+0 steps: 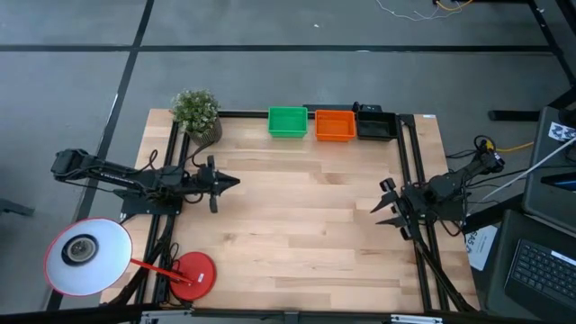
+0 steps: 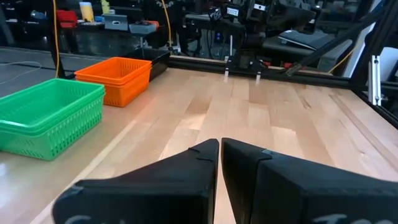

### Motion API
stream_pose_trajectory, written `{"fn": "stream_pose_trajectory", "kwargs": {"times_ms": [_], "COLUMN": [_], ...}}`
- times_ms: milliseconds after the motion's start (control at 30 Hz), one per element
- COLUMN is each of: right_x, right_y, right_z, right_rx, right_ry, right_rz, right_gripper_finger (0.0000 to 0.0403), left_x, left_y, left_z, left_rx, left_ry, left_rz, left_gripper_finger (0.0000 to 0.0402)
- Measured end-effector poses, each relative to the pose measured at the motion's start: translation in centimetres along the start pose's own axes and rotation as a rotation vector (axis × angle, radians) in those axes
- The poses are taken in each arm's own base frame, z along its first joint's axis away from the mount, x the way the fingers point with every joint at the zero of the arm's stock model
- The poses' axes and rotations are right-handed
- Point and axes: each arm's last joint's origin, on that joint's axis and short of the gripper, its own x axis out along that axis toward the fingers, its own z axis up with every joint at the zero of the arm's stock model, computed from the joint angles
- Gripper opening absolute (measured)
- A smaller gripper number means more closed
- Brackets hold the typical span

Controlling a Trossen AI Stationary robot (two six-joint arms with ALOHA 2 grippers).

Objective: Stack baskets by color
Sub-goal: Return to Home Position

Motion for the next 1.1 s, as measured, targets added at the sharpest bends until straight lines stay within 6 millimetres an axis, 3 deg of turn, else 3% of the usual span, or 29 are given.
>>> {"fn": "stream_pose_trajectory", "kwargs": {"times_ms": [267,400,767,1100], "right_x": [0.0,0.0,-0.2,-0.2], "right_y": [0.0,-0.6,-2.4,-2.7], "right_z": [0.0,-0.6,-1.3,-1.2], "right_rx": [0.068,0.137,0.007,0.137], "right_ry": [-0.002,0.059,0.143,0.108], "right_rz": [0.028,-0.079,-0.354,-0.405], "right_gripper_finger": [0.016,0.016,0.016,0.016], "left_x": [0.0,0.0,0.0,0.0], "left_y": [0.0,0.0,0.0,0.0], "left_z": [0.0,0.0,0.0,0.0], "left_rx": [0.0,0.0,0.0,0.0], "left_ry": [0.0,0.0,0.0,0.0], "left_rz": [0.001,0.0,0.001,0.001], "left_gripper_finger": [0.0011,0.0011,0.0011,0.0011]}}
